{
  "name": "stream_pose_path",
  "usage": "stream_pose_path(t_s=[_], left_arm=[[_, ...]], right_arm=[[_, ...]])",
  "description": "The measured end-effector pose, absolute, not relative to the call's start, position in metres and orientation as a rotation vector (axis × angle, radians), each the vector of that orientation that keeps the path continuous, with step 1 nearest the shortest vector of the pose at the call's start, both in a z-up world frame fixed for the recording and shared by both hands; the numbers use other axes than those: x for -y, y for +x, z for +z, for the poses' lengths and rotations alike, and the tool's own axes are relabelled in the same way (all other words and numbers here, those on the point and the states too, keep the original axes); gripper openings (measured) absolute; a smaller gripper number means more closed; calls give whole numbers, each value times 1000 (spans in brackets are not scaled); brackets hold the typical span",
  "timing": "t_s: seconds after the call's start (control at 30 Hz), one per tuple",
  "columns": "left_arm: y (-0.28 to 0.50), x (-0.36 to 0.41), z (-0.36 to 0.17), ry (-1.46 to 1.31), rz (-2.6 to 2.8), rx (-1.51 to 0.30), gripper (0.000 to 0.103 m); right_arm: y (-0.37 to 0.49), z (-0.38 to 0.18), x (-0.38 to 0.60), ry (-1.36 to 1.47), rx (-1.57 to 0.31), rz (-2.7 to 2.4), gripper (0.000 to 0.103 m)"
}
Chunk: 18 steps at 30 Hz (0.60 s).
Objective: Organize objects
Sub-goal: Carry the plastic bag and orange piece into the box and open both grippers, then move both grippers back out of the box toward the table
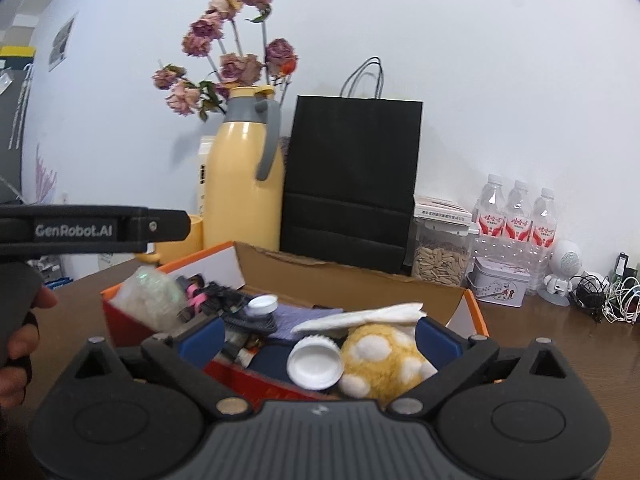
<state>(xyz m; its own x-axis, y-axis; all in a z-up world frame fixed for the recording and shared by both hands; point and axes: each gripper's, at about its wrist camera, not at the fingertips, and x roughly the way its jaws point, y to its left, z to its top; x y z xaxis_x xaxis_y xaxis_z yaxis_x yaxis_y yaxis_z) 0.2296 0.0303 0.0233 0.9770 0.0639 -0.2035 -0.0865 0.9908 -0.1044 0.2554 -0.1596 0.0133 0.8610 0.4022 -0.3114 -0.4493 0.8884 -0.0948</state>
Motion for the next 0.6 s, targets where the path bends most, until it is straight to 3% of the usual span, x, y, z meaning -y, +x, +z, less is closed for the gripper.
stream_pose_path(t_s=[0.4,0.5,0.6], left_arm=[[198,-38,1,-123,84,-296,103],[194,-35,-3,-116,75,-321,103],[193,-32,-6,-106,65,-342,103]], right_arm=[[223,-11,156,-227,-407,537,89],[222,-17,157,-231,-446,551,80],[221,-22,155,-240,-469,557,66]])
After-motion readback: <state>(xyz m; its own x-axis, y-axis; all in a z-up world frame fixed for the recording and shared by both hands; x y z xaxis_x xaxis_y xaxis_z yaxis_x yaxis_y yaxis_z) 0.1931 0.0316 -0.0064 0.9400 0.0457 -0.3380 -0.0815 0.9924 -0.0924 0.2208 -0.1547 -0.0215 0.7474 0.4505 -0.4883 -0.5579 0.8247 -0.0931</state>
